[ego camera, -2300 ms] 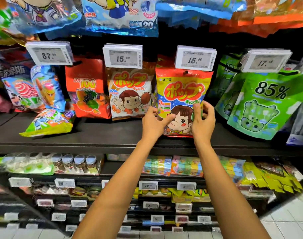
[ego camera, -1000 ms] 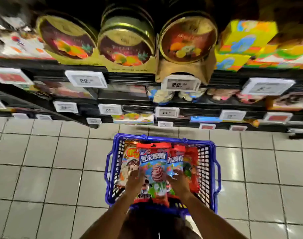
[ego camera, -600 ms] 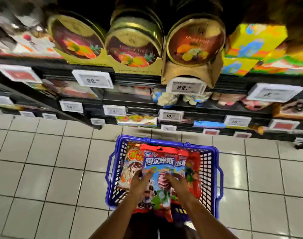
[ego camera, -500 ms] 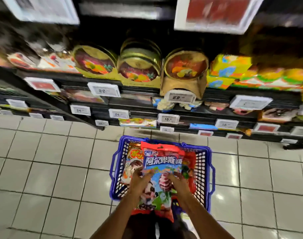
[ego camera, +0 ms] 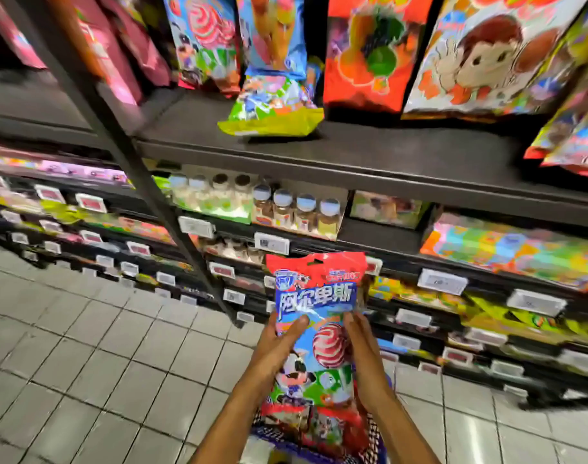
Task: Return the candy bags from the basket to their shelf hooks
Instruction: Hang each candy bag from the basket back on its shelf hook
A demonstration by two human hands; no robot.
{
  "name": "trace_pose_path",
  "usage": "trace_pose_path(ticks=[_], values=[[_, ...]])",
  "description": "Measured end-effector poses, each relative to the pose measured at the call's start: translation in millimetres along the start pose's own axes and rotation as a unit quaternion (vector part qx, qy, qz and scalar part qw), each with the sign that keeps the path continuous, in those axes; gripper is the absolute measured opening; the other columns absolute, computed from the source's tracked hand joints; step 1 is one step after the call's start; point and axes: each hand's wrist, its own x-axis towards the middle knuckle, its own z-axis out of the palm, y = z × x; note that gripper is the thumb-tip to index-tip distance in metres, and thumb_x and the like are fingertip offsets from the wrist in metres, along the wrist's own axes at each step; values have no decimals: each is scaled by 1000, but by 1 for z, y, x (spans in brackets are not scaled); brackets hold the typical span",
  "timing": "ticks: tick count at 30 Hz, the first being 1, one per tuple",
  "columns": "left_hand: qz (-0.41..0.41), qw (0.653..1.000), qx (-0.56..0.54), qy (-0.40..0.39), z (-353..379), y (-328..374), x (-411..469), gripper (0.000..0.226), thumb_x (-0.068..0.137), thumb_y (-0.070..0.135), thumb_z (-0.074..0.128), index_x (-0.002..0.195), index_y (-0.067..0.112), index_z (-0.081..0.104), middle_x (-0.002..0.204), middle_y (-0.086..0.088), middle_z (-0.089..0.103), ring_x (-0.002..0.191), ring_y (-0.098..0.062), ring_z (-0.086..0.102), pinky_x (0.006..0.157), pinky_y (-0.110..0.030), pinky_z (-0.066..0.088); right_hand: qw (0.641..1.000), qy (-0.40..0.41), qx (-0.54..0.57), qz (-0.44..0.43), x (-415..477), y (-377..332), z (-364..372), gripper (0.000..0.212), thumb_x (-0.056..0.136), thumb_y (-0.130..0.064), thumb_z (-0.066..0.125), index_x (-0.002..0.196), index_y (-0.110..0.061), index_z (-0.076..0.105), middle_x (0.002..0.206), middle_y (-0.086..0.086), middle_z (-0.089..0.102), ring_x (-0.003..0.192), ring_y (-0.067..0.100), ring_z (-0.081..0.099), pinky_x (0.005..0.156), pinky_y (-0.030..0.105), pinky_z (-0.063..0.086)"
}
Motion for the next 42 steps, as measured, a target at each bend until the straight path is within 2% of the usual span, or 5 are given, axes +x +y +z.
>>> trace_pose_path(ticks=[13,18,29,32,42], values=[[216,975,-60,-10,-24,199,-17,61,67,47,76,120,23,58,104,7,76,95,-13,73,69,-19,56,961,-68,-1,-267,-6,-170,145,67,78,-32,64,141,-26,39,129,-4,62,107,5,66,76,16,54],[280,958,-54,0,-70,254,8,46,75,40,75,116,23,61,105,7,76,96,-9,72,72,-16,54,945,-76,-1,-319,14,-199,213,68,78,-39,67,140,-32,42,139,2,57,122,20,59,98,40,52],[312,945,-87,-38,-163,348,81,54,74,48,77,118,20,63,115,-7,73,108,-28,68,96,-50,52,928,-32,-34,-370,68,-244,343,71,77,-43,72,140,-28,42,136,-3,58,121,11,58,106,42,46],[312,946,-84,-30,-172,357,93,57,69,51,78,115,20,62,109,-5,75,100,-25,72,89,-46,57,896,14,-102,-432,76,-257,356,71,84,-31,73,143,-35,32,136,-17,49,119,-13,50,101,16,45],[358,927,-95,-56,-182,365,117,50,63,38,82,108,24,63,103,-3,76,91,-21,73,74,-29,58,761,203,-358,-502,99,-339,399,30,90,-40,63,119,-32,67,146,9,45,136,21,39,107,22,21]])
